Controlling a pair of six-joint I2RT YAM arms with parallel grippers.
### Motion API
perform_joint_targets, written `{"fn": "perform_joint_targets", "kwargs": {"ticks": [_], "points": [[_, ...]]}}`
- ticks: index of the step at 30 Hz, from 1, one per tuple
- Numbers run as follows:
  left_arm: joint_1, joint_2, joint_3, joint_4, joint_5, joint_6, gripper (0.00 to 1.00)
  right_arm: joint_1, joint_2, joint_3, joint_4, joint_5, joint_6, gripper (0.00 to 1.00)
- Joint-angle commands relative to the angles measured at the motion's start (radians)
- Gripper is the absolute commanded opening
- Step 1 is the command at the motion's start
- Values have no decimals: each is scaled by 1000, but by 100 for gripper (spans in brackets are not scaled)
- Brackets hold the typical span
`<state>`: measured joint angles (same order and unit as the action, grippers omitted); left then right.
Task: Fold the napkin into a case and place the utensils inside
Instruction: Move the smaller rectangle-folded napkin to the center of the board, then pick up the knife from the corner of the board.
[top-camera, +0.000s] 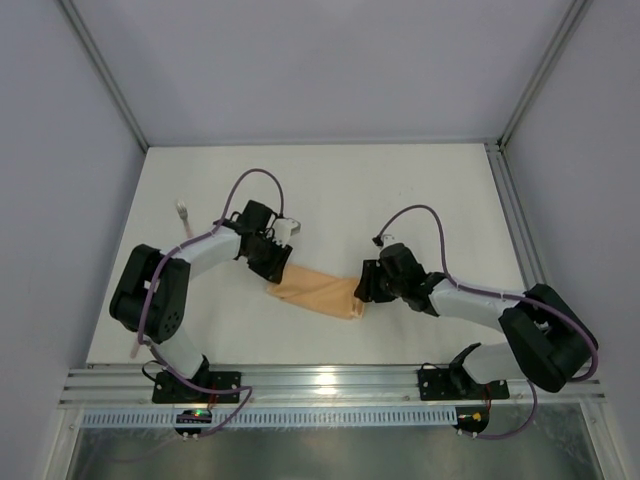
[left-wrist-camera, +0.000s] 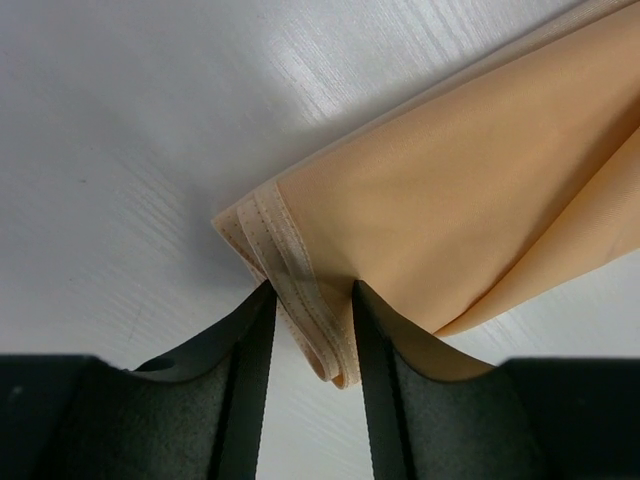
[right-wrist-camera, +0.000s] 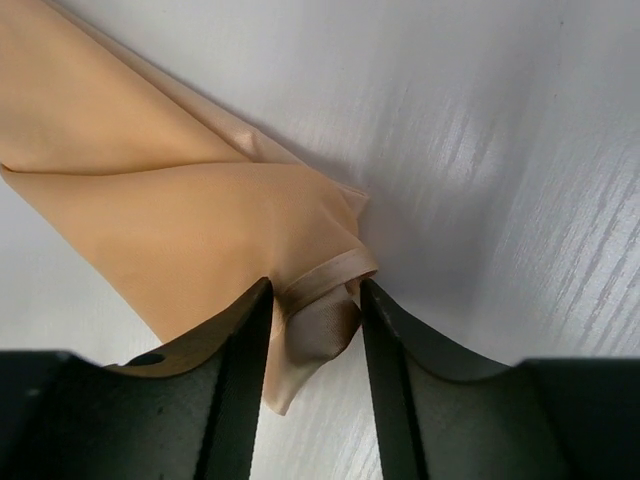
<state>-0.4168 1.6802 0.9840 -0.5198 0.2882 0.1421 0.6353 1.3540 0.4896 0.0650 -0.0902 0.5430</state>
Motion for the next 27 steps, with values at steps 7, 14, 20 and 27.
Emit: {"fn": "perform_joint_targets", "kwargs": {"ticks": [7,14,20,27], "points": [[3,-51,2,-22,5,10,48,-2,-148,81,-270,81,-87,60],[3,-34,-2,-20,14,5,48,6,-233,116,-384,110,-84,61],[6,-50,-5,-23,6,7,53,15,-220,41,-272,3,-14,60],[41,-212,25,-26,-89,30,79,14,-222,56,-258,7,-17,60]]}}
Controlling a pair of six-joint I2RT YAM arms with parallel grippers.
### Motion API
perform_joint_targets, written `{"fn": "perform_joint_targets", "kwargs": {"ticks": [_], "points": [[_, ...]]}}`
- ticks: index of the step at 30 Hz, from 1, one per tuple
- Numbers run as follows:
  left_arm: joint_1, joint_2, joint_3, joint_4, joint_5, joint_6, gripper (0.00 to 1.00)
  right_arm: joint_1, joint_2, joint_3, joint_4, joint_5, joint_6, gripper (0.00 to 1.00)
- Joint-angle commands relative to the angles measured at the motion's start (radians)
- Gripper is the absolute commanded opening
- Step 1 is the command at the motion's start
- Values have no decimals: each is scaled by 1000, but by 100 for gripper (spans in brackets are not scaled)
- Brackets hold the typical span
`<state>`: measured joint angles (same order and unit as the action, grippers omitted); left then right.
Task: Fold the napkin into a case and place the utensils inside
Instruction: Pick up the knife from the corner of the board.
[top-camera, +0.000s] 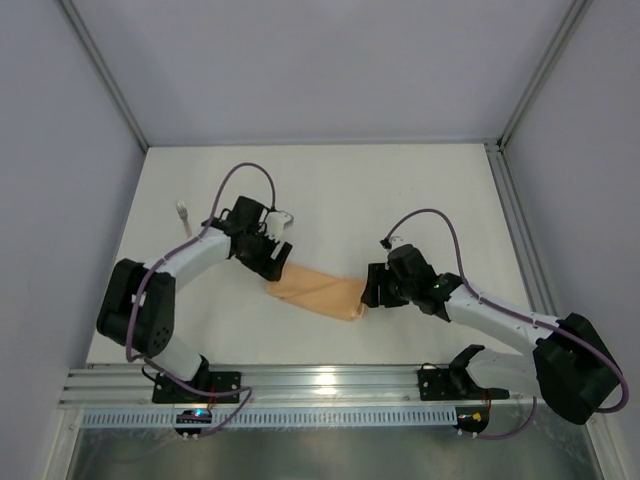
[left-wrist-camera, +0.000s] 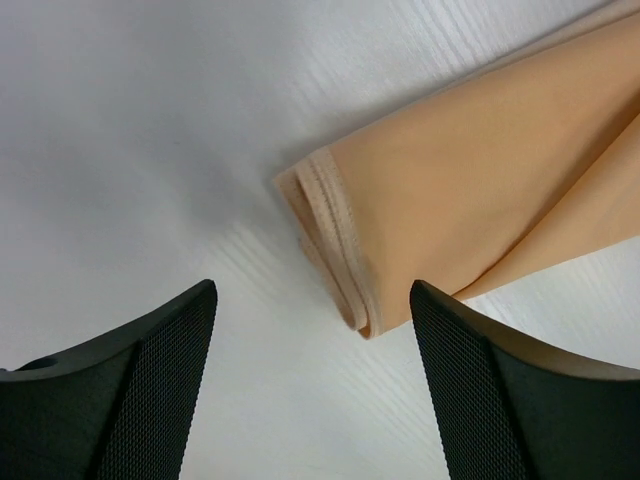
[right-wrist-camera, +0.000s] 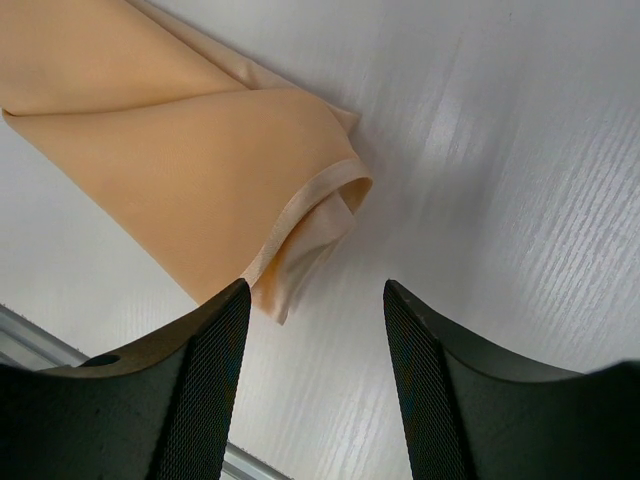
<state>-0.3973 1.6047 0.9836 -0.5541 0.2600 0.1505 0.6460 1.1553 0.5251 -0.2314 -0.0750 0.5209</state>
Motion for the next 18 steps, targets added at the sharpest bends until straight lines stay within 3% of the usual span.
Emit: {"fn": "perform_joint_targets", "kwargs": {"ticks": [1,4,7,12,13,16,18], "points": [[26,-166,29,10,-77,26,81,4,-37,33,29,0,1,60],[70,-291,36,8,-126,44,89,3,-61,61,-14,33,-27,60],[217,-397,43,-39,-110,92,92,3,-78,85,-52,46,-50,60],[616,-485,-38,-271,-65,372,90,4,-89,111,-82,34,-68,60],[743,-499,-101,-285,-53,417,90,4,-88,122,-83,34,-73,60],[965,-456,-198,-287,-54,582,89,4,-63,145,-89,23,-78,60],[1056,-347,-207,-311,-22,664,85,7,-46,153,-86,15,-75,60]]}}
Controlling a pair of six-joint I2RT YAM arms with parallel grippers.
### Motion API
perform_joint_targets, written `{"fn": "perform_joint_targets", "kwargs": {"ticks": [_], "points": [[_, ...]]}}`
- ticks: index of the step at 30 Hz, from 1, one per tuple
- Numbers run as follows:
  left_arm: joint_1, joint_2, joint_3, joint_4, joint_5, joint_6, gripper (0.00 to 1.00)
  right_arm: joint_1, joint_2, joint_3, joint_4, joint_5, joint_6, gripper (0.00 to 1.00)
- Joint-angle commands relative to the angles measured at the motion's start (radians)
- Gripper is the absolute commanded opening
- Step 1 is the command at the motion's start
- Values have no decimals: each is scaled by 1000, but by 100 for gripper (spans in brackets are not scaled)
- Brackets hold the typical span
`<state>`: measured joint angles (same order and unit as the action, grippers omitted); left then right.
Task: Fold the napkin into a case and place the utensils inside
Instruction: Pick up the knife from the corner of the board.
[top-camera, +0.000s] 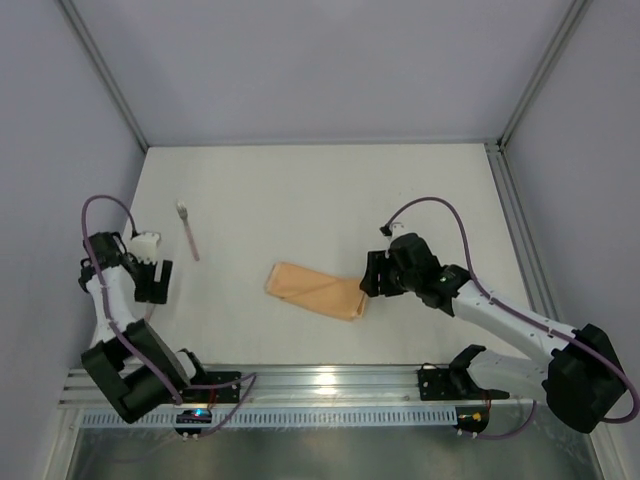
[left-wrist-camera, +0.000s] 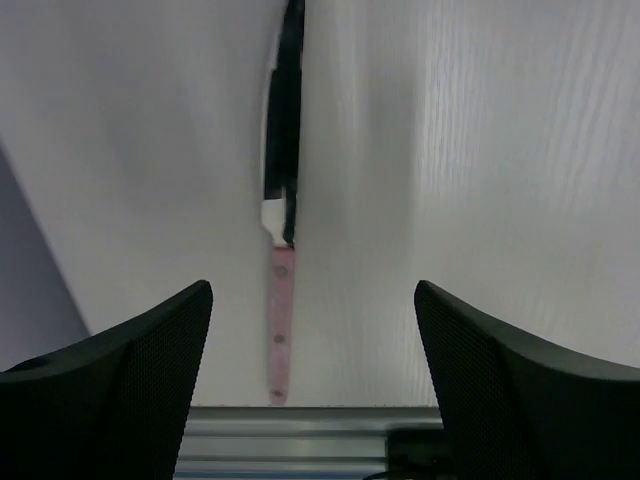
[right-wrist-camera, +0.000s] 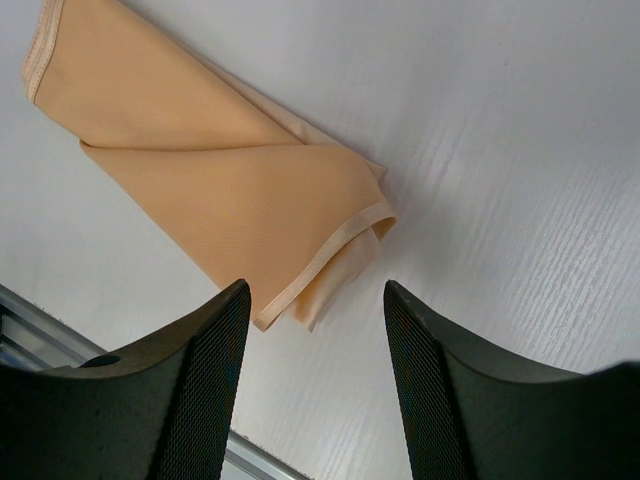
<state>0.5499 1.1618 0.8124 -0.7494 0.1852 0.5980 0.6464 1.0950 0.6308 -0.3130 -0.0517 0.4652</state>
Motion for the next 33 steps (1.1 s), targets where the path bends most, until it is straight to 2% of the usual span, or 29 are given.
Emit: {"fn": "perform_joint_targets", "kwargs": {"ticks": [1,3,5,10,13,16,17,21,22,23,24,25,26,29,33], "points": [[186,137,-24,-128,91,233,83,7,16,50,-5,-8,-16,60],[246,234,-7,-157,123,261,78,12,16,52,-3,-5,-13,60],[286,262,-2,-169,137,286,76,13,14,53,-6,1,-10,60],[289,225,-51,-95,90,284,75,15,8,52,-15,19,-10,60],[289,258,-65,-2,48,269,67,16,8,49,-12,19,-10,60],[288,323,-64,53,25,253,51,15,8,50,-14,24,-13,60],[288,337,-64,64,23,249,42,16,8,50,-15,26,-14,60],[262,394,-91,100,13,249,24,15,-1,56,-26,38,-23,60],[259,400,-90,101,46,250,18,15,-4,58,-26,39,-25,60],[259,404,-84,88,74,250,0,16,-15,60,-26,39,-28,60],[260,401,-75,70,115,247,0,16,-20,63,-24,38,-30,60],[262,389,-44,0,243,253,0,15,-26,66,-20,33,-34,60],[260,371,-23,-51,310,267,0,15,-32,69,-17,29,-36,60],[259,245,72,-238,559,290,0,16,-55,90,5,13,-52,60],[230,70,256,-421,775,267,0,15,-89,133,51,7,-94,60]]}}
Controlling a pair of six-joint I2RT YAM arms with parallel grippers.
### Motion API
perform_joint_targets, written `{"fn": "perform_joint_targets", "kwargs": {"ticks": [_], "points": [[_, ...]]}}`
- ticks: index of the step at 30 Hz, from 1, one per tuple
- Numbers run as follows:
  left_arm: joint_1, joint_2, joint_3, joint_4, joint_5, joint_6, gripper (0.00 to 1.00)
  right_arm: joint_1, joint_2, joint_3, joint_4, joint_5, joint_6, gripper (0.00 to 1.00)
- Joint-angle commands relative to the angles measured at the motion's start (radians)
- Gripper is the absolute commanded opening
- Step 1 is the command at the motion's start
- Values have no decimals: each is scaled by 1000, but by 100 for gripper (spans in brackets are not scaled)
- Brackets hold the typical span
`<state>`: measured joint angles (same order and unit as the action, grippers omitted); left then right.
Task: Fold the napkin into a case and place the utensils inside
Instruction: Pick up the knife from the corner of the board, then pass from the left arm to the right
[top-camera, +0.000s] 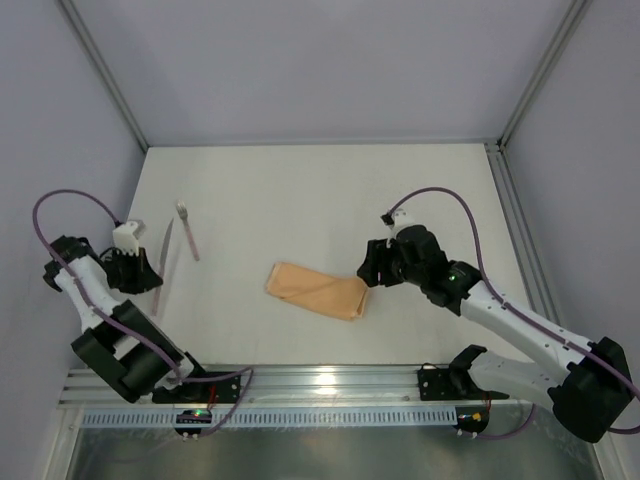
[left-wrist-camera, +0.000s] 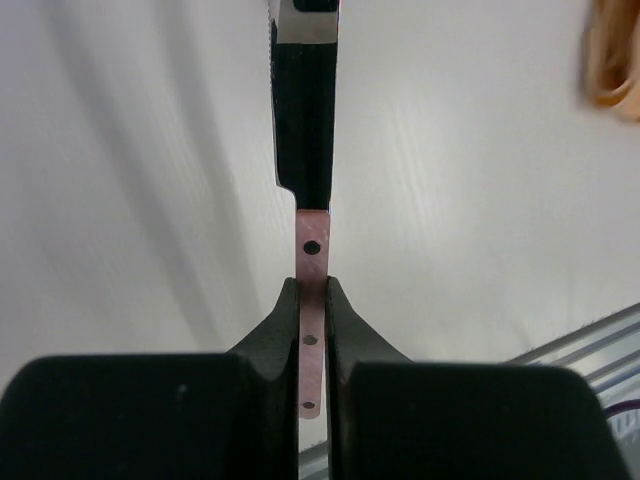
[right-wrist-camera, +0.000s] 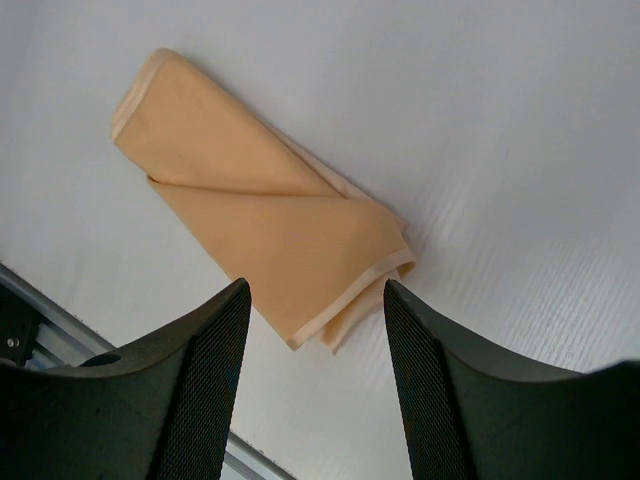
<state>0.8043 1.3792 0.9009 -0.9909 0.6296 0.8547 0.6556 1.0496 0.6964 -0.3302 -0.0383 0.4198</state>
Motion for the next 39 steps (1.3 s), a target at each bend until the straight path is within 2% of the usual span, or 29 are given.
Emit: {"fn": "perform_joint_targets", "kwargs": {"ticks": [1,2,7,9,10,12,16,21,25,29,39], "points": [[-33,-166,197,-225,370,23,0,6,-45,77,82,-12,-56,60],[-40,-181,229,-329,416,65,0,7,-46,89,107,-31,-68,60],[-137,-227,394,-564,617,119,0,65,7,189,276,-152,-125,60],[-192,-229,437,-600,691,119,0,123,44,250,327,-161,-168,61],[-215,-229,446,-614,711,119,0,192,67,276,391,-164,-191,63],[-264,-232,473,-649,752,132,0,242,139,358,439,-231,-229,70],[-329,-272,504,-664,800,136,0,254,239,388,756,-391,-167,76],[-418,-356,475,-548,841,-1,0,272,407,524,827,-446,-138,77],[-453,-437,379,-170,871,-383,0,288,483,581,911,-474,-79,76],[-464,-511,282,41,875,-572,0,289,538,633,925,-498,-49,72],[-464,-502,280,69,861,-589,0,296,590,657,958,-600,10,56]]}}
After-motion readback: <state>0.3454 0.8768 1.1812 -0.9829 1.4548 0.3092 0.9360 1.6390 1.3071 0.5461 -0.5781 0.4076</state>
